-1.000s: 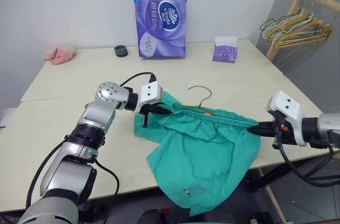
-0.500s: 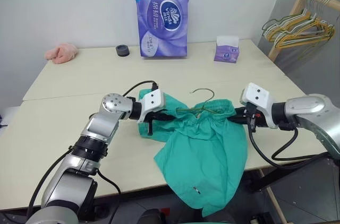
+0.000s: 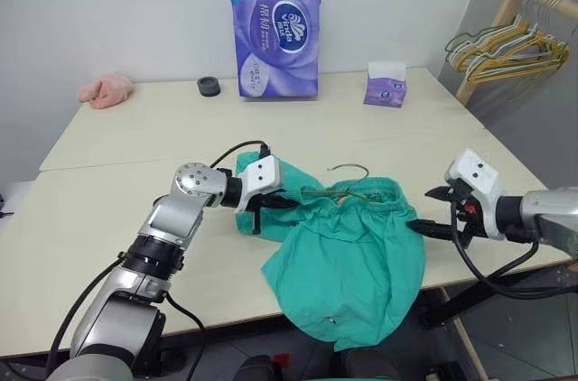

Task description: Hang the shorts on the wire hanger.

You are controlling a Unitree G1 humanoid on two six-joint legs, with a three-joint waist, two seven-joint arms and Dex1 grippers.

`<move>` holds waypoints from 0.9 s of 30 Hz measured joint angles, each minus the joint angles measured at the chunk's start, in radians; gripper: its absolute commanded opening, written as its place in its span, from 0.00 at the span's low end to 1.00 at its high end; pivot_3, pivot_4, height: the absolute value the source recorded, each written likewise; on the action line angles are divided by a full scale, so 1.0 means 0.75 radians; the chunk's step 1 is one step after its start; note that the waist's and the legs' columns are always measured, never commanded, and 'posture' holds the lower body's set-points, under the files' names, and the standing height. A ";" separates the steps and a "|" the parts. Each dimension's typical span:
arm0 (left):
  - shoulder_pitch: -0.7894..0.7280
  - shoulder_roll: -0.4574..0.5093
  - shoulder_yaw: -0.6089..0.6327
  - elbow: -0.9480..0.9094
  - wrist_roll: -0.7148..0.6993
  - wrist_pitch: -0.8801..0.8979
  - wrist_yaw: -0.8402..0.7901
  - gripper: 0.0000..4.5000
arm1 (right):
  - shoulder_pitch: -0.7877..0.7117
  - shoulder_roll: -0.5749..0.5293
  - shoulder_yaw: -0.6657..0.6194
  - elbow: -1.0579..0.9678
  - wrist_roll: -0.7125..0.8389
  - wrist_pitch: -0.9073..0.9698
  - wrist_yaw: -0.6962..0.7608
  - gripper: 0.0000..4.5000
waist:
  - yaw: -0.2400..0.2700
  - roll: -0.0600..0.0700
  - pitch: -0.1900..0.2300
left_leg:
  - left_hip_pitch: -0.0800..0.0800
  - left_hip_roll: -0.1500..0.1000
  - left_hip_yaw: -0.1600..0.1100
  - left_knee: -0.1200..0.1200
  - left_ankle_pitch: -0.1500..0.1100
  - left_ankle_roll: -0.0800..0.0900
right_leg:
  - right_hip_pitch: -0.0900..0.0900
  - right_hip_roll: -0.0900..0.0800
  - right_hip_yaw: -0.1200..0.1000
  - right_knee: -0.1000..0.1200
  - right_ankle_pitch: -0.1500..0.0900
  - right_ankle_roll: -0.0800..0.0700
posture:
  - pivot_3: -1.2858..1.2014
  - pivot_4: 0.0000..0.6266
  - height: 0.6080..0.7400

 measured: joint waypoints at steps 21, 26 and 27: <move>0.010 0.012 0.000 -0.028 0.000 0.008 0.000 0.00 | -0.162 0.041 -0.081 0.033 0.228 0.238 0.015 0.99 | 0.010 0.000 0.000 | 0.000 0.000 0.000 0.000 0.000 0.000 | 0.000 0.000 -0.001 -0.001 0.000 0.000 | 0.46 0.08 1.00; 0.014 0.014 0.000 -0.046 0.000 0.024 0.001 0.00 | -0.123 0.181 -0.174 -0.095 0.296 0.407 -0.163 0.99 | 0.010 0.000 0.000 | 0.000 0.000 -0.001 0.000 0.000 0.000 | 0.000 0.000 -0.001 0.000 0.000 0.000 | 0.45 0.08 1.00; 0.014 0.015 0.000 -0.046 0.000 0.025 0.001 0.00 | -0.107 0.224 -0.150 -0.123 0.277 0.415 -0.224 0.99 | 0.009 0.001 0.000 | 0.000 0.000 -0.001 0.000 0.000 0.000 | 0.000 0.000 0.000 0.000 0.000 0.000 | 0.45 0.08 1.00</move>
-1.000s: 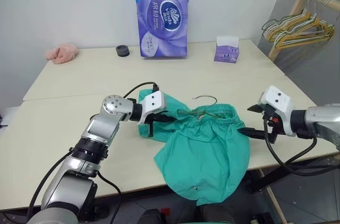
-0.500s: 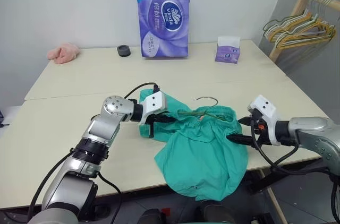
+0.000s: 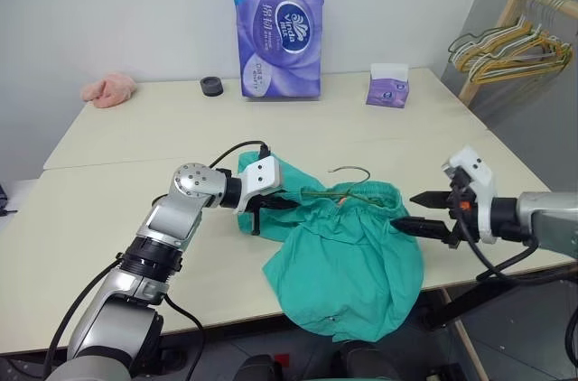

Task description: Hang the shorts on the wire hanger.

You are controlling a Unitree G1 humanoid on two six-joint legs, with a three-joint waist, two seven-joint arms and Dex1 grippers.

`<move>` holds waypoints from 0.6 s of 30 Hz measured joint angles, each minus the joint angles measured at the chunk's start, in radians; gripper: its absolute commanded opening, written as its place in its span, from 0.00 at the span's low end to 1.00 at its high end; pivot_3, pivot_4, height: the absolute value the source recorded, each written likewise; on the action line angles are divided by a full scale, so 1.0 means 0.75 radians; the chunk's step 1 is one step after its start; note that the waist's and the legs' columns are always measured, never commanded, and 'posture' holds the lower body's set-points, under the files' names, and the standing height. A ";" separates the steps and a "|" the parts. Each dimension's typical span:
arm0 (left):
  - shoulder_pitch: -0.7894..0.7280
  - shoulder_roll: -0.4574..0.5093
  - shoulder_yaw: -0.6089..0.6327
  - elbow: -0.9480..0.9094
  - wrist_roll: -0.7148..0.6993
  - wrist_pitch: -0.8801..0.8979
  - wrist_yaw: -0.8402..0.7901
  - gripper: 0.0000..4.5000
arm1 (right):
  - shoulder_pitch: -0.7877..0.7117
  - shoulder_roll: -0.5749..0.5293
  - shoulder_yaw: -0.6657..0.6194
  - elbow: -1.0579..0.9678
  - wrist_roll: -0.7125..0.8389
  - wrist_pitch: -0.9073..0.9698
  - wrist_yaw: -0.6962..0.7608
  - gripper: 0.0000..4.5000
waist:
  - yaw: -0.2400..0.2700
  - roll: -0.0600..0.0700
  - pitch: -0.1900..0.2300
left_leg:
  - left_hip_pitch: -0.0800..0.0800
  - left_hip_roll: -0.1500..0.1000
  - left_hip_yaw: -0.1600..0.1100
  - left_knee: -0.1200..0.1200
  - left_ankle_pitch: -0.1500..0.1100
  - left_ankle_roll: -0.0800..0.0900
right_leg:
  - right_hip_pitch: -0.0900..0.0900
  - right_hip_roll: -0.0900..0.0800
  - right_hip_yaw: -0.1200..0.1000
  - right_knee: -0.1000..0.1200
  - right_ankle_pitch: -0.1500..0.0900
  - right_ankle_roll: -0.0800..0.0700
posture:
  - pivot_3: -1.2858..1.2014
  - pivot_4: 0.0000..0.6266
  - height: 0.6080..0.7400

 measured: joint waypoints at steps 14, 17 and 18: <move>-0.003 -0.003 0.000 0.001 0.000 0.001 -0.007 0.00 | -0.060 -0.087 0.430 0.173 -0.287 -0.290 -0.031 0.99 | -0.005 0.001 0.000 | 0.001 0.000 0.001 0.000 0.000 0.000 | 0.000 0.001 0.000 0.000 0.000 0.000 | 0.46 0.06 1.00; -0.005 -0.003 0.000 0.001 -0.001 0.003 -0.007 0.00 | -0.149 -0.116 0.534 0.294 -0.356 -0.389 0.064 0.99 | -0.007 0.001 0.000 | 0.001 0.000 0.002 0.000 0.000 0.000 | 0.000 0.001 0.000 0.000 0.000 0.000 | 0.46 0.06 1.00; -0.005 -0.003 0.000 0.001 -0.001 0.004 -0.007 0.00 | -0.166 -0.116 0.560 0.322 -0.377 -0.414 0.084 0.99 | -0.007 0.001 0.000 | 0.001 0.000 0.002 0.000 0.000 0.000 | 0.000 0.001 0.000 0.000 0.000 0.000 | 0.46 0.05 1.00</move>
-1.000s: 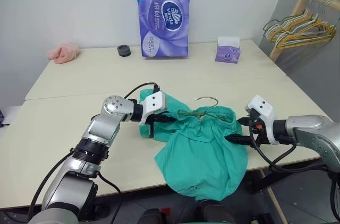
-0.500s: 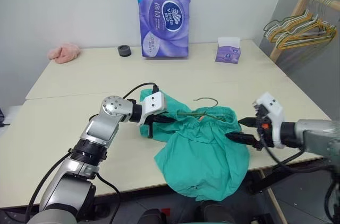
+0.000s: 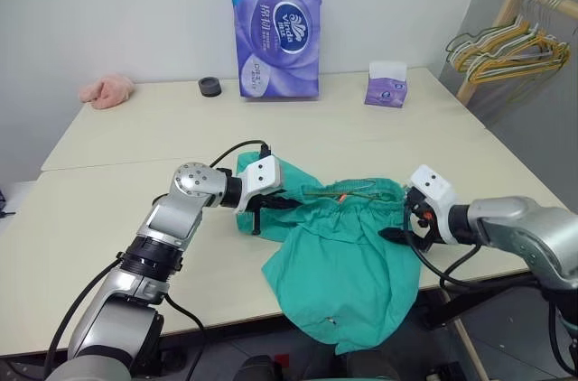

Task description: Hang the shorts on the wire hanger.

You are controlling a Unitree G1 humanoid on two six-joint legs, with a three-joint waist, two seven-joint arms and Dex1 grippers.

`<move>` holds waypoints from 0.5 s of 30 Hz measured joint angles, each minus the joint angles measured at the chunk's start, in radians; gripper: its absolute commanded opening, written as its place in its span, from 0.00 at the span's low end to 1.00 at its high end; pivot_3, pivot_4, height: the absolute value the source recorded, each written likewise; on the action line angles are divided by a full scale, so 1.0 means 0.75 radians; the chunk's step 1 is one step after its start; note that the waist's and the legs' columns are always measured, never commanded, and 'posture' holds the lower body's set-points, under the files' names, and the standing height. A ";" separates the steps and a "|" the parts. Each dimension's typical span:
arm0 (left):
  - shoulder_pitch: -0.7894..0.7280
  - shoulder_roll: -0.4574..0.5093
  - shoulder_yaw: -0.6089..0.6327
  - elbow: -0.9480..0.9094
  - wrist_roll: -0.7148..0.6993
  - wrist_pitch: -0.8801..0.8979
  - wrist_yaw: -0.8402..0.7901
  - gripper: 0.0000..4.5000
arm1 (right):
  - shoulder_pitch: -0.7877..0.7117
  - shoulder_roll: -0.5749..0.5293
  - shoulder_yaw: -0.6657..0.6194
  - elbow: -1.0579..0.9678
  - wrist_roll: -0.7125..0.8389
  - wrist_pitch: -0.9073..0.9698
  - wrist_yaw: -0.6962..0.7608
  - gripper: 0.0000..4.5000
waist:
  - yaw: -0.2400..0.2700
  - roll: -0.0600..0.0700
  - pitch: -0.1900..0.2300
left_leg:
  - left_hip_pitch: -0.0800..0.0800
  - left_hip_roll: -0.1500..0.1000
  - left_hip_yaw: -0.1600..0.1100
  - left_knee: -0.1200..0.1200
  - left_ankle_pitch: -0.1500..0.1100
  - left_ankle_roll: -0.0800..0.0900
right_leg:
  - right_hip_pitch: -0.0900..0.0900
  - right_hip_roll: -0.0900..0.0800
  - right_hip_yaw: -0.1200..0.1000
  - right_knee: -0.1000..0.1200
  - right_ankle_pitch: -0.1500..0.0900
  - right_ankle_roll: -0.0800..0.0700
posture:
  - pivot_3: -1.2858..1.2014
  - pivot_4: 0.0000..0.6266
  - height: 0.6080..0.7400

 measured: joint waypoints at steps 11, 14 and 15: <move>0.002 0.004 0.002 -0.002 -0.003 0.025 0.002 0.00 | -0.077 0.064 0.167 0.194 -0.216 -0.271 0.142 0.43 | 0.003 0.000 0.000 | 0.000 0.000 0.000 0.000 0.000 0.000 | 0.000 0.000 0.000 0.000 0.000 0.000 | 0.46 0.06 1.00; 0.002 0.009 0.011 -0.002 -0.006 0.027 0.002 0.00 | -0.074 0.063 0.167 0.184 -0.254 -0.340 0.170 0.20 | 0.004 0.000 0.000 | 0.000 0.000 0.000 0.000 0.000 0.000 | 0.000 0.000 0.000 0.000 0.000 0.000 | 0.46 0.06 1.00; 0.002 0.010 0.013 -0.002 -0.007 0.028 0.002 0.00 | -0.069 0.060 0.167 0.174 -0.263 -0.358 0.178 0.11 | 0.004 0.000 0.000 | 0.000 0.000 0.000 0.000 0.000 0.000 | 0.000 0.000 0.000 0.000 0.000 0.000 | 0.46 0.06 1.00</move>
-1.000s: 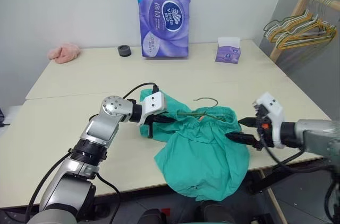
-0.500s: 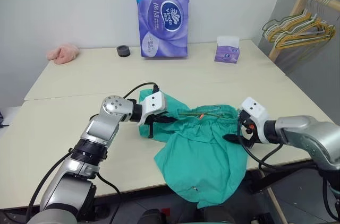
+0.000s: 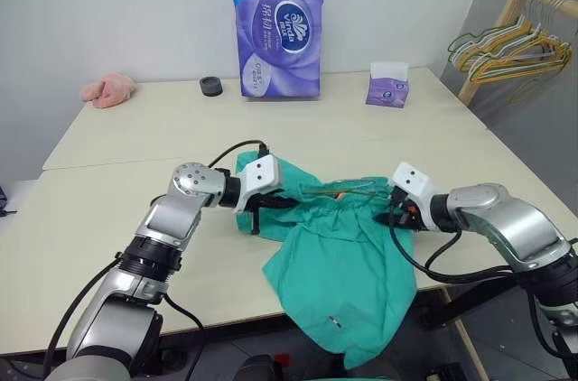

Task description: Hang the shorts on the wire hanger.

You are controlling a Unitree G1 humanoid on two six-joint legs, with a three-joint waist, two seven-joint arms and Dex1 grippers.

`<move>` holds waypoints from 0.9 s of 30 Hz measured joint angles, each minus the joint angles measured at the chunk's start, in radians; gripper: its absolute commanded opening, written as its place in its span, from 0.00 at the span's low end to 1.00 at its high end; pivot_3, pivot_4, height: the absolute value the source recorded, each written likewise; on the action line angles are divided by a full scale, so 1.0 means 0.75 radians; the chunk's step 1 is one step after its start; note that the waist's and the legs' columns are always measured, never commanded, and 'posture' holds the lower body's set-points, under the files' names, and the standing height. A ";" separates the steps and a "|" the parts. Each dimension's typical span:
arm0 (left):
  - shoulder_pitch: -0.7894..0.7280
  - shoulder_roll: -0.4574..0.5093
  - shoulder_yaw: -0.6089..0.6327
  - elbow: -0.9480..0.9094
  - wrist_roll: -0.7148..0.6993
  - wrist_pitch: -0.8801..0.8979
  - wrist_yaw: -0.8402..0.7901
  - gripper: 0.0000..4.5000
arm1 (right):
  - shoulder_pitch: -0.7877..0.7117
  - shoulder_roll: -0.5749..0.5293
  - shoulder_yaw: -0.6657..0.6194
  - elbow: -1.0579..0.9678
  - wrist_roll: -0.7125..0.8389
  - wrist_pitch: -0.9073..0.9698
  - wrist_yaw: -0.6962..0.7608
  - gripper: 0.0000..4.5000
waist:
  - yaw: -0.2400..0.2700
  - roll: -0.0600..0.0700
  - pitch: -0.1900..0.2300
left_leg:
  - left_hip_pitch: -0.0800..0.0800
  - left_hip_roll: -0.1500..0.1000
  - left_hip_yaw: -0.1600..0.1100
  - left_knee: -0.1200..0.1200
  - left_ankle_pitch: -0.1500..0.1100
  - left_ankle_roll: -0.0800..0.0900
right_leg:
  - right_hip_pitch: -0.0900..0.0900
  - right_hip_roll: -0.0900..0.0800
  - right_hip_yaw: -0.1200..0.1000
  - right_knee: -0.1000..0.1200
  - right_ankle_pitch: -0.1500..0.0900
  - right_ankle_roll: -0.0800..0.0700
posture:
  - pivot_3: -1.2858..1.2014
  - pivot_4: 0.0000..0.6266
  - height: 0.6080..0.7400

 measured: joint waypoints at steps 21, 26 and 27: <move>-0.039 -0.035 0.066 0.089 -0.106 0.066 0.001 0.37 | 0.165 -0.208 -0.123 -0.366 0.033 -0.050 0.213 0.00 | 0.003 0.000 0.000 | 0.000 0.000 -0.001 0.001 0.000 0.000 | 0.001 0.000 -0.001 0.000 0.000 0.000 | 0.46 0.06 1.00; -0.029 -0.015 0.069 0.058 -0.141 0.085 -0.070 0.43 | 0.181 -0.234 -0.118 -0.361 -0.010 -0.072 0.215 0.00 | 0.003 0.000 0.000 | 0.000 0.000 -0.001 0.001 0.000 0.000 | 0.000 0.000 -0.001 0.000 0.000 0.000 | 0.46 0.06 1.00; -0.023 -0.005 0.069 0.046 -0.146 0.088 -0.087 0.43 | 0.181 -0.237 -0.118 -0.360 -0.017 -0.077 0.216 0.00 | 0.002 0.000 0.000 | 0.000 0.000 -0.001 0.001 0.000 0.000 | 0.000 0.000 -0.001 0.000 0.000 0.000 | 0.46 0.06 1.00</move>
